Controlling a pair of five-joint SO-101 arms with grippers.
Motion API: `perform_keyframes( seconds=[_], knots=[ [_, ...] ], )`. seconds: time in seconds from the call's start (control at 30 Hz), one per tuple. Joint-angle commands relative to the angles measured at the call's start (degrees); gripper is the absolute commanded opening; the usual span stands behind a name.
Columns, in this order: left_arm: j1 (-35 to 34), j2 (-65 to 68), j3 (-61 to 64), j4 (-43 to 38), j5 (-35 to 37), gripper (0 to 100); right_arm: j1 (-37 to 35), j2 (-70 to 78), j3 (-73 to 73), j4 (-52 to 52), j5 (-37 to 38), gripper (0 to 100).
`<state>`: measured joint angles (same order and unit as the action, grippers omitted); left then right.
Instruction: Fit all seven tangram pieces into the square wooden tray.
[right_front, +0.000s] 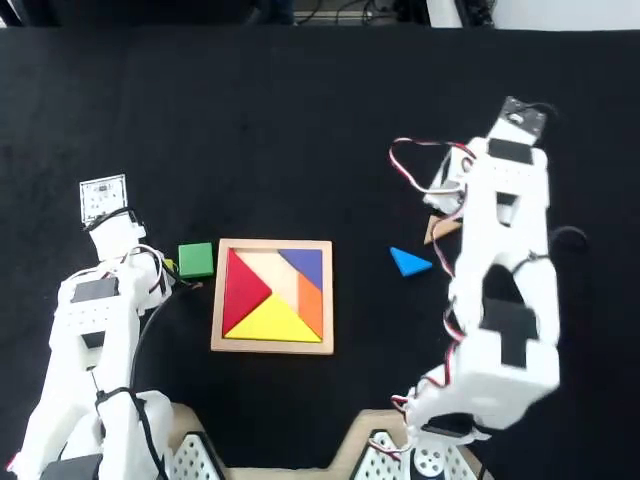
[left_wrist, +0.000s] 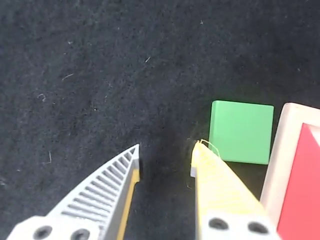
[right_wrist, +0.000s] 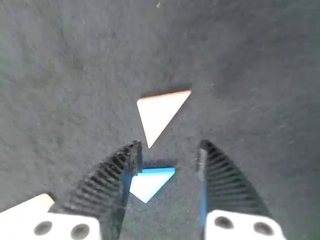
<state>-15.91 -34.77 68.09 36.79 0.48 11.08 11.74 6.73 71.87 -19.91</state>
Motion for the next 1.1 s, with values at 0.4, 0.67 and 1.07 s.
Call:
perform_keyframes(
  seconds=[0.4,0.67,1.07],
  knots=[
    [3.03,-0.09,-0.4,-0.88,-0.7,17,-2.55,25.27,-30.11,7.21,-0.88,10.9],
    [3.12,-0.09,-0.4,-0.97,-0.7,17,-3.25,28.0,-38.9,10.37,-0.79,10.9],
    [3.12,-0.09,-0.4,-0.97,-0.7,17,-2.81,28.09,-42.77,10.29,14.51,10.7]
  ],
)
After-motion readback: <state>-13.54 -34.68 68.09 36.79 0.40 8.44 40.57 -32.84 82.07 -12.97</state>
